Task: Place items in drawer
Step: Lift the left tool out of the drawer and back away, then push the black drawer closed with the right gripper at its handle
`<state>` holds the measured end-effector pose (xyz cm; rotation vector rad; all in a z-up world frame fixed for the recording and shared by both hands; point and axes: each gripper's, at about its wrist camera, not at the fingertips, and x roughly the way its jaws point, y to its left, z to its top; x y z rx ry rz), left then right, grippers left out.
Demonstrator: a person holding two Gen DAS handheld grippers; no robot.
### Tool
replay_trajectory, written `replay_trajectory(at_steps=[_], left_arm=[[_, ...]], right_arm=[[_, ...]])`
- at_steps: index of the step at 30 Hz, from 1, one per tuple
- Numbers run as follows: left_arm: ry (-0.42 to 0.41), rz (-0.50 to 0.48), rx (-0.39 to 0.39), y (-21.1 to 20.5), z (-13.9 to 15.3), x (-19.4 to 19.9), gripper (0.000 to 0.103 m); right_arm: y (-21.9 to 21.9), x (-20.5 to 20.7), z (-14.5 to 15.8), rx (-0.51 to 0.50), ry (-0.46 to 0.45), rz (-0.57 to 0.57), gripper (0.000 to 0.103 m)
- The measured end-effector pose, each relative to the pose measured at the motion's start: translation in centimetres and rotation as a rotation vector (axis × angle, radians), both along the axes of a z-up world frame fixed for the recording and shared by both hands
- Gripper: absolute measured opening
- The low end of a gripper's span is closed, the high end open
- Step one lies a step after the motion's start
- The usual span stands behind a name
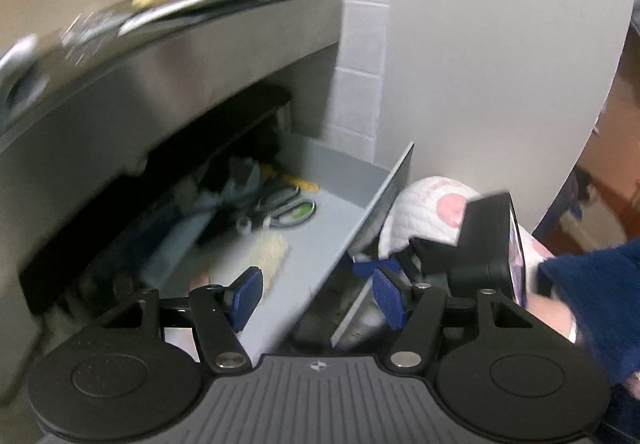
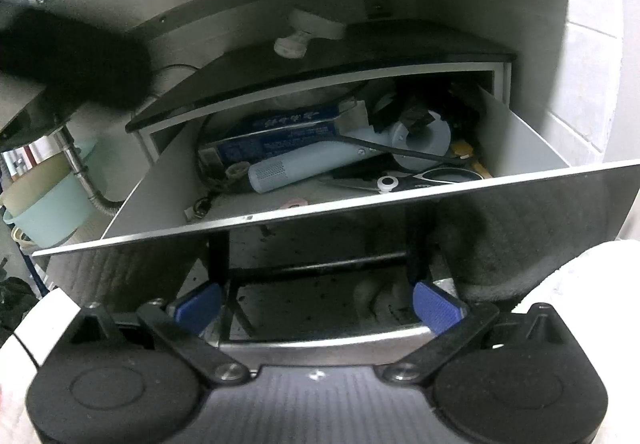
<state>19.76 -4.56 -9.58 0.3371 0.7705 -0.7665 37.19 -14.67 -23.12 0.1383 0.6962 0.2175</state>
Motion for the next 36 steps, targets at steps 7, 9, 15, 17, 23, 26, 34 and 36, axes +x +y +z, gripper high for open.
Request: replay_trajectory(at_steps=[7, 9, 15, 17, 23, 26, 34, 36], left_arm=[[0.079, 0.162, -0.024, 4.9, -4.3, -3.2, 0.061], [0.079, 0.216, -0.066, 6.3, -4.9, -4.0, 0.061], [0.024, 0.336, -0.141, 8.1, -5.7, -6.1, 0.062], [0.013, 0.354, -0.143, 8.0, -6.2, -6.3, 0.063], [-0.053, 0.404, -0.172, 7.5, -7.1, -7.4, 0.063], [-0.114, 0.428, -0.169, 7.6, -7.4, -8.3, 0.069], [-0.232, 0.484, -0.260, 8.3, -6.2, -9.2, 0.076], [-0.257, 0.507, -0.257, 8.2, -6.1, -9.1, 0.079]], right_arm=[[0.2, 0.0, 0.0, -0.015, -0.001, 0.001, 0.103], [0.2, 0.0, 0.0, -0.020, -0.002, 0.001, 0.103], [0.6, 0.0, 0.0, -0.048, -0.001, 0.003, 0.103], [0.7, 0.0, -0.1, -0.060, -0.001, 0.007, 0.103], [0.9, 0.1, -0.1, -0.080, -0.001, 0.007, 0.103], [0.9, 0.1, -0.1, -0.081, 0.000, 0.007, 0.103], [0.6, 0.3, 0.0, -0.052, 0.001, 0.001, 0.102], [0.4, 0.1, 0.2, -0.051, -0.007, -0.009, 0.102]])
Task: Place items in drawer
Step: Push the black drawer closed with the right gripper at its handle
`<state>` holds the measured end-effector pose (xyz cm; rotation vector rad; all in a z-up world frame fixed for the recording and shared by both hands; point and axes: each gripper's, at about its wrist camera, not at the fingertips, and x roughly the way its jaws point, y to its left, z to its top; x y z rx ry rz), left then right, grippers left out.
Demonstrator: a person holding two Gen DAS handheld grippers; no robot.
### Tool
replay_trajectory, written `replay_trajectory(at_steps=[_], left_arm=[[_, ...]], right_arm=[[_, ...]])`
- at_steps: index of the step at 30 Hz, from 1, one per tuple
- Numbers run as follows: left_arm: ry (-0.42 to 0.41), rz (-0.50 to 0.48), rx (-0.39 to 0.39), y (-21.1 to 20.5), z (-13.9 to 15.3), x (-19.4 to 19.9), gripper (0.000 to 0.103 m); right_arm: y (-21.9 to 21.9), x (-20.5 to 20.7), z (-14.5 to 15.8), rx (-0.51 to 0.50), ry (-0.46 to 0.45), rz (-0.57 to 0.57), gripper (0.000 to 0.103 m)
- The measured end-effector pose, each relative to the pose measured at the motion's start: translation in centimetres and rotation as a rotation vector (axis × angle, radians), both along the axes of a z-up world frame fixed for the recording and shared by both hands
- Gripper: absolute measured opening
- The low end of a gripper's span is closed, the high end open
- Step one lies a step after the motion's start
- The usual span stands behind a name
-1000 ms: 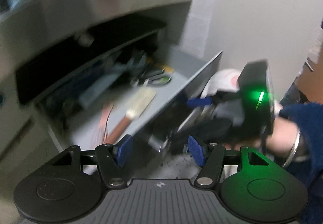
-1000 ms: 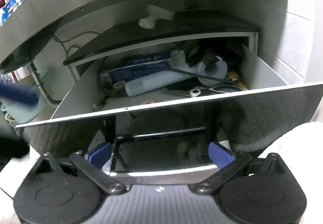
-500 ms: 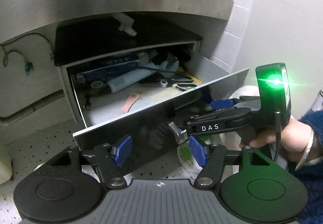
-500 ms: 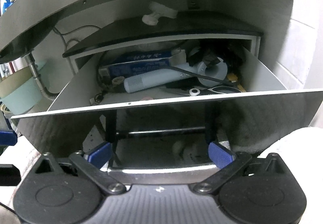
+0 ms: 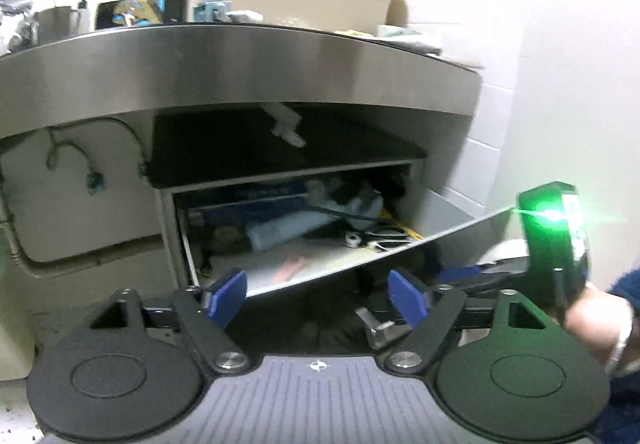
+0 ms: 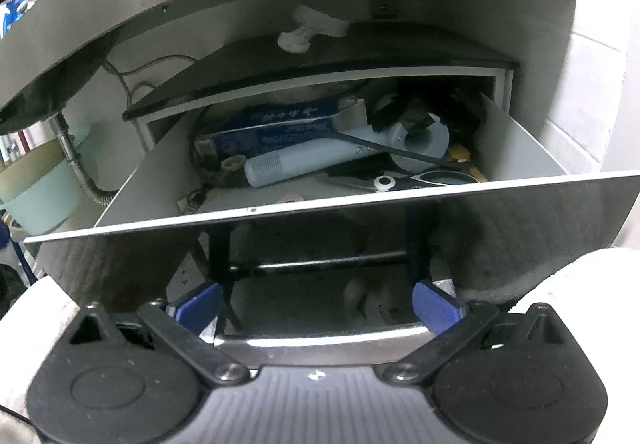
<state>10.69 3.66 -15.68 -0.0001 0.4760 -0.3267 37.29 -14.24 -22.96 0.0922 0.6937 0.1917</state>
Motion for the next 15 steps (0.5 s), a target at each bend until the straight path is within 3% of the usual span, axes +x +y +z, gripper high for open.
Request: replay_trajectory(at_steps=[5, 8, 15], left_arm=[[0.031, 0.017, -0.008, 0.1, -1.0, 0.1, 0.079], [0.022, 0.017, -0.007, 0.1, -1.1, -0.2, 0.090], [0.016, -0.003, -0.008, 0.0, -1.5, -0.6, 0.092]], right_arm=[[-0.1, -0.5, 0.6, -0.024, -0.034, -0.016, 0.101], [0.0, -0.7, 0.8, -0.048, -0.050, -0.021, 0.101], [0.6, -0.8, 0.9, -0.087, -0.050, 0.001, 0.094]])
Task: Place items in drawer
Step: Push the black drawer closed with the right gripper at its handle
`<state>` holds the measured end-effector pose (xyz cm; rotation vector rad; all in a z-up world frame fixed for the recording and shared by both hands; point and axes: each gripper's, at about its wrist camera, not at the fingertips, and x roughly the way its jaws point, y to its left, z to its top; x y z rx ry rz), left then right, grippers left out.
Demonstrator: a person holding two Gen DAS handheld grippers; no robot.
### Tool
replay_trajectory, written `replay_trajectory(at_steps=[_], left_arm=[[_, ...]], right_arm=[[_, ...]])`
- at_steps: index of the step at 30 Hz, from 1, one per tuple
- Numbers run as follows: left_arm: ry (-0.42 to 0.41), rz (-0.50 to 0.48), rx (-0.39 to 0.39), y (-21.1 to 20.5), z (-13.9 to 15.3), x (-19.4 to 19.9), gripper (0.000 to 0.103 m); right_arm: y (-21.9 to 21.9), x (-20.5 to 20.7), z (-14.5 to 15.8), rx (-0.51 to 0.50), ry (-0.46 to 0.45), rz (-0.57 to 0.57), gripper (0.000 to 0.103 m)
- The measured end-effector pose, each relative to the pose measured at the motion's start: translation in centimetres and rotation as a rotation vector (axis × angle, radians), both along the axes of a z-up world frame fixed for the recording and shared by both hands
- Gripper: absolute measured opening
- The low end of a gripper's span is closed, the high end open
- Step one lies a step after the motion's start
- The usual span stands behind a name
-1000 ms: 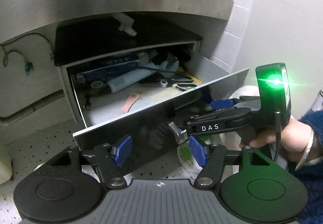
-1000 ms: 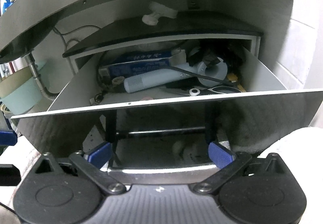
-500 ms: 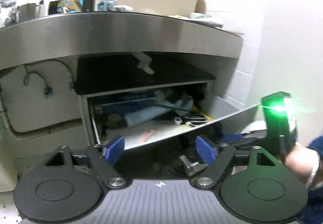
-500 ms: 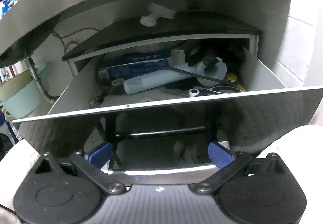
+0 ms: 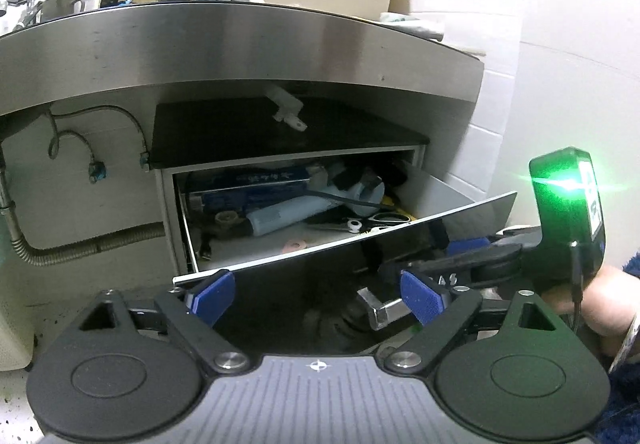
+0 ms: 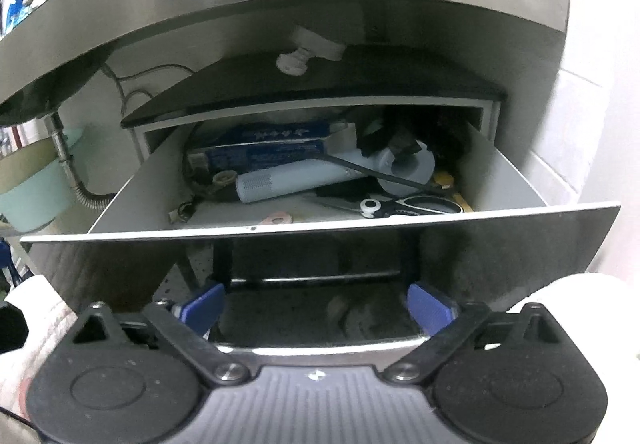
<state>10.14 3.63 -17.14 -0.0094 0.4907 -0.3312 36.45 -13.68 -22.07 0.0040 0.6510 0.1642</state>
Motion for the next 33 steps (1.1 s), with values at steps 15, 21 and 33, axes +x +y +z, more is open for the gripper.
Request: replay_trajectory(at_steps=[15, 21, 33], left_arm=[[-0.003, 0.039, -0.082, 1.5, -0.1, -0.3, 0.095], [-0.007, 0.024, -0.075, 1.2, -0.2, -0.4, 0.095], [-0.006, 0.019, -0.080, 1.3, -0.3, -0.7, 0.095]], right_arm=[[0.9, 0.4, -0.9, -0.060, 0.056, 0.004, 0.091], [1.0, 0.7, -1.0, -0.062, 0.056, 0.006, 0.092], [1.3, 1.5, -1.3, -0.064, 0.044, 0.009, 0.097]])
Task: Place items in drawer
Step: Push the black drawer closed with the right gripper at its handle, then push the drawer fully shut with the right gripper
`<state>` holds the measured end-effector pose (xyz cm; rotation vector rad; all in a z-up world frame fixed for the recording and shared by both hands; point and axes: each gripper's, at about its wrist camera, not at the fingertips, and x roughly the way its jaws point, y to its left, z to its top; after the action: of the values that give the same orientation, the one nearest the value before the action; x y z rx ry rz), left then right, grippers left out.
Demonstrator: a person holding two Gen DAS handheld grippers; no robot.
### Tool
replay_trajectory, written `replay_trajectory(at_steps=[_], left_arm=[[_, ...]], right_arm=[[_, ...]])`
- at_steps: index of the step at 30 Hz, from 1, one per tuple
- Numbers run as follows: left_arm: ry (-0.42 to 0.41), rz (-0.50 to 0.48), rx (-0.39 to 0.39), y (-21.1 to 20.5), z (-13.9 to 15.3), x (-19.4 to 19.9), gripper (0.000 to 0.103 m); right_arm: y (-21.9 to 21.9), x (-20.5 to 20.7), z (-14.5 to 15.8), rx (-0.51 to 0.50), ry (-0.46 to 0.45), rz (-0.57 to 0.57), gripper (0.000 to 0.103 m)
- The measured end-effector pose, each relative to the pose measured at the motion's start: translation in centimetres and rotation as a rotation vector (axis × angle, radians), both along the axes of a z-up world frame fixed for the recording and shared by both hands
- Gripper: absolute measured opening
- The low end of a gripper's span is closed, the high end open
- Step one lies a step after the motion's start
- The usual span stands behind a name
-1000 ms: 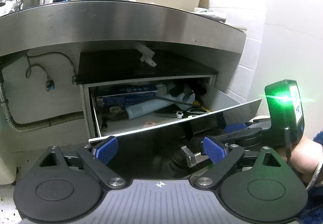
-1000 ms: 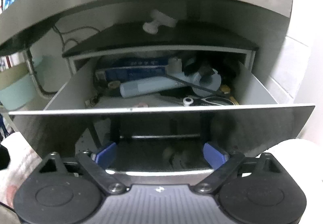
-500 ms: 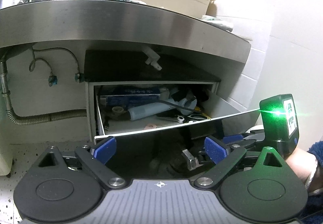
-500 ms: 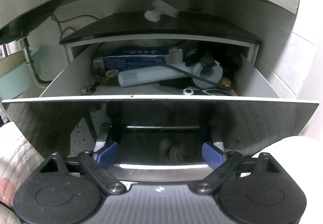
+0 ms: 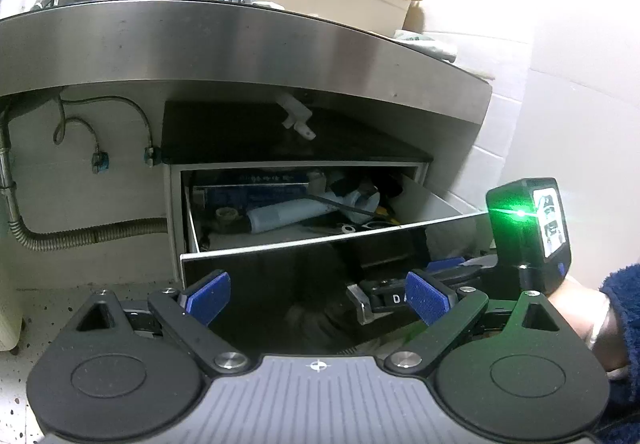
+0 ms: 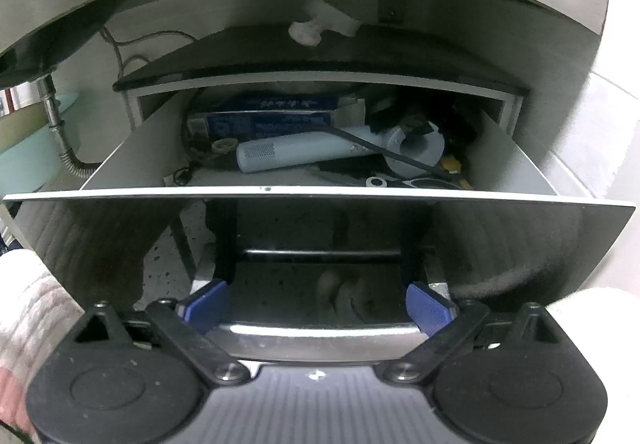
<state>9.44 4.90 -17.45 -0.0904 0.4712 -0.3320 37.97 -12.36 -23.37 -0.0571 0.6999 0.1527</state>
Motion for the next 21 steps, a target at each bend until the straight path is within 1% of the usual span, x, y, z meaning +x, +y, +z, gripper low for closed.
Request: replay_trajectory(at_steps=[8, 15, 21], left_arm=[[-0.007, -0.008, 0.008, -0.3, 0.1, -0.1, 0.095], [-0.002, 0.000, -0.001, -0.1, 0.0, -0.1, 0.095], [-0.003, -0.007, 0.008, -0.2, 0.1, 0.0, 0.095]], right_arm=[[0.2, 1.1, -0.3, 0.000, -0.012, 0.002, 0.097], [0.3, 1.3, -0.5, 0.000, -0.009, 0.000, 0.097], [0.3, 1.4, -0.5, 0.000, -0.006, -0.001, 0.097]])
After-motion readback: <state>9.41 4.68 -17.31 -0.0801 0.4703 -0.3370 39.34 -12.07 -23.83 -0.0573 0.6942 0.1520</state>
